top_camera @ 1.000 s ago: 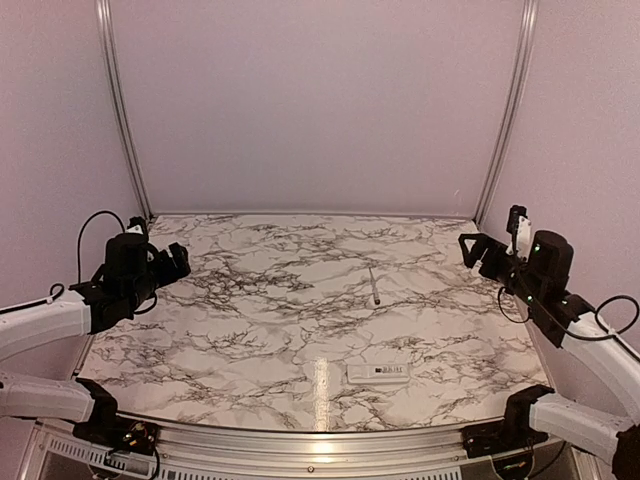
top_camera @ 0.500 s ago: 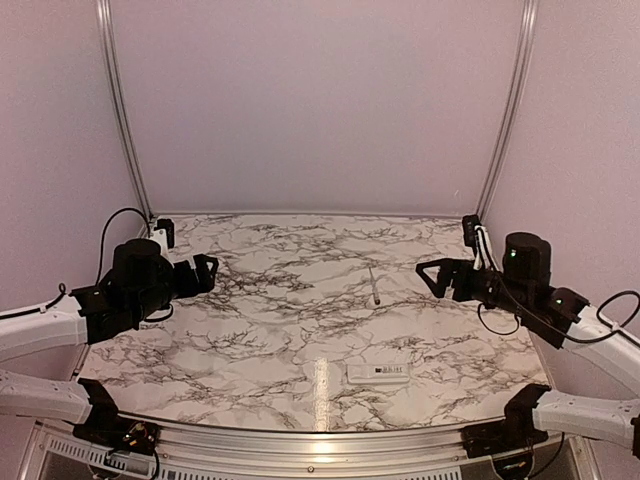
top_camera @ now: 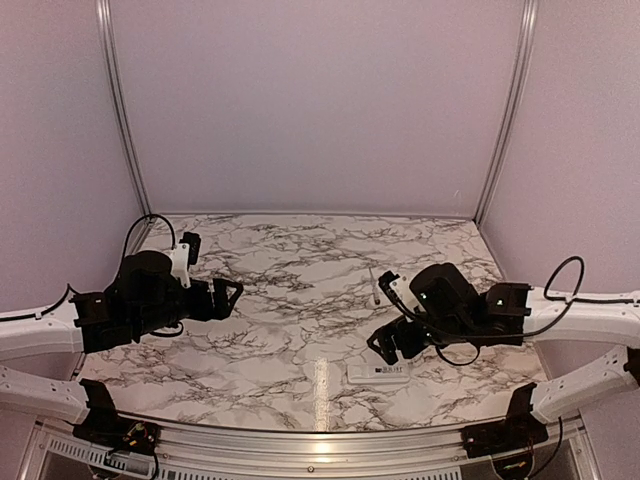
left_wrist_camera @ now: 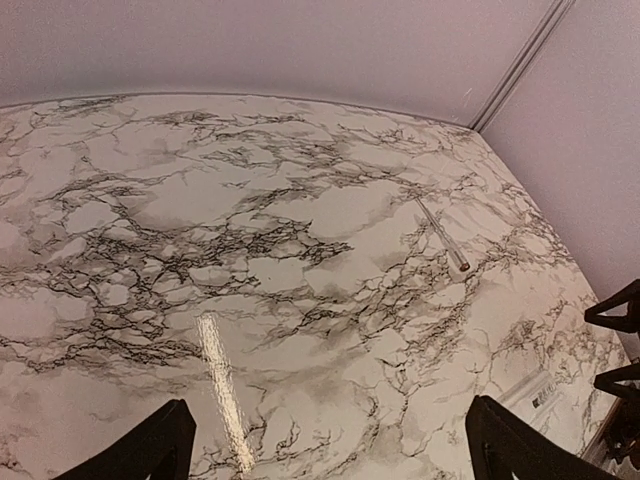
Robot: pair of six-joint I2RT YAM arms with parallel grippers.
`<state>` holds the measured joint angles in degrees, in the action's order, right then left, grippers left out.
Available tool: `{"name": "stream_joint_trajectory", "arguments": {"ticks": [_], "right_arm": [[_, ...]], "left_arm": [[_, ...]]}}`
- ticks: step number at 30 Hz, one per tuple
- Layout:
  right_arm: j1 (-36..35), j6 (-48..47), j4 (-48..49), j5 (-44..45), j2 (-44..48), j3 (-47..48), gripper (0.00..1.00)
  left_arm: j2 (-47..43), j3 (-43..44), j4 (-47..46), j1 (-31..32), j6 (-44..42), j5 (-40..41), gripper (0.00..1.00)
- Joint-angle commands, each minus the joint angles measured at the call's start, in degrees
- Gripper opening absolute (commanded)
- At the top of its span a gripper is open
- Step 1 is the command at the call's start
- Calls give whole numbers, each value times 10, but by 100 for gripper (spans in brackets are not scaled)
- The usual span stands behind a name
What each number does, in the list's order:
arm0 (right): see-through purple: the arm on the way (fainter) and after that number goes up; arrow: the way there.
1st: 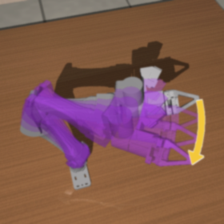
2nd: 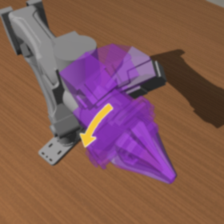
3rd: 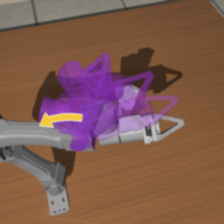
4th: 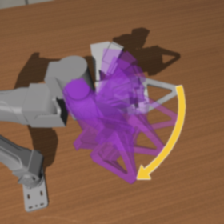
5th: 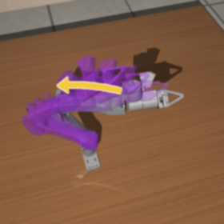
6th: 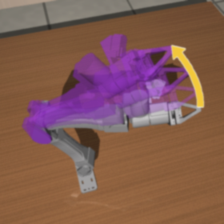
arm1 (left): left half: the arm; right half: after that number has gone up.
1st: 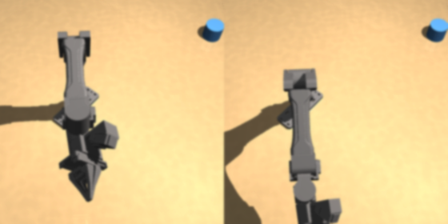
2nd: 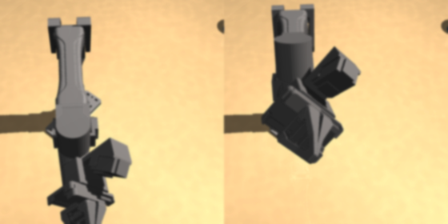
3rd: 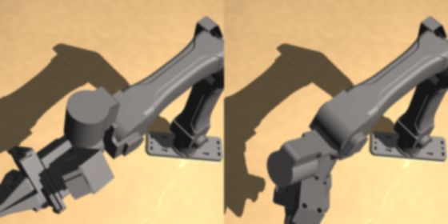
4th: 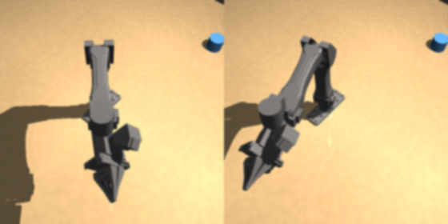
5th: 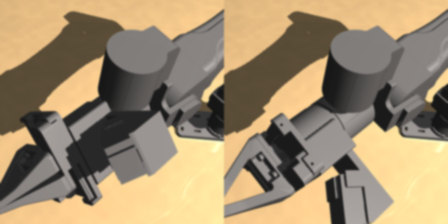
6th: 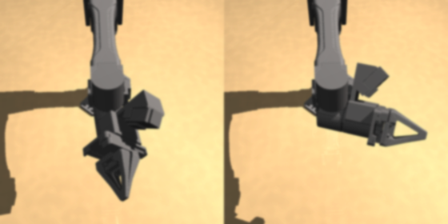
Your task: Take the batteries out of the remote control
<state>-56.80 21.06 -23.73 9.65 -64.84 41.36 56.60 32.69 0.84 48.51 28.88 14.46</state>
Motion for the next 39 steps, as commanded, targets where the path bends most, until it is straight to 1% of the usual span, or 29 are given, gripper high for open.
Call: {"name": "stream_joint_trajectory", "arguments": {"ticks": [1, 5, 10, 11, 13, 18, 28, 32, 33, 36, 39], "right_arm": [[-14, -57, -78, 8, -47, 59, 98], [-15, -48, -116, 15, -93, 80, 99], [-16, -70, -106, -27, -127, 80, 98], [-16, -72, -107, -28, -135, 85, 98], [-16, -74, -125, -23, -159, 103, 95], [-23, -91, -142, -28, -224, 124, 94], [-32, -126, -152, -40, -276, 145, 95], [-32, -138, -153, -47, -303, 157, 90], [-32, -139, -153, -47, -310, 158, 88], [-32, -144, -154, -52, -327, 161, 77], [-32, -147, -151, -57, -334, 161, 73]], "left_arm": [[0, 13, 26, 9, -15, -12, 99], [-7, 11, 29, 9, -18, -5, 99], [-3, 12, 28, 9, -23, -5, 99], [-1, 13, 26, 9, -24, -5, 99], [2, 13, 23, 9, -26, -7, 99], [8, 14, 17, 9, -29, -14, 99], [7, 15, 19, 9, -31, -7, 99], [6, 16, 22, 9, -30, -7, 99], [5, 16, 23, 9, -30, -6, 99], [2, 16, 25, 9, -30, -3, 99], [1, 16, 25, 9, -30, -2, 99]]}}
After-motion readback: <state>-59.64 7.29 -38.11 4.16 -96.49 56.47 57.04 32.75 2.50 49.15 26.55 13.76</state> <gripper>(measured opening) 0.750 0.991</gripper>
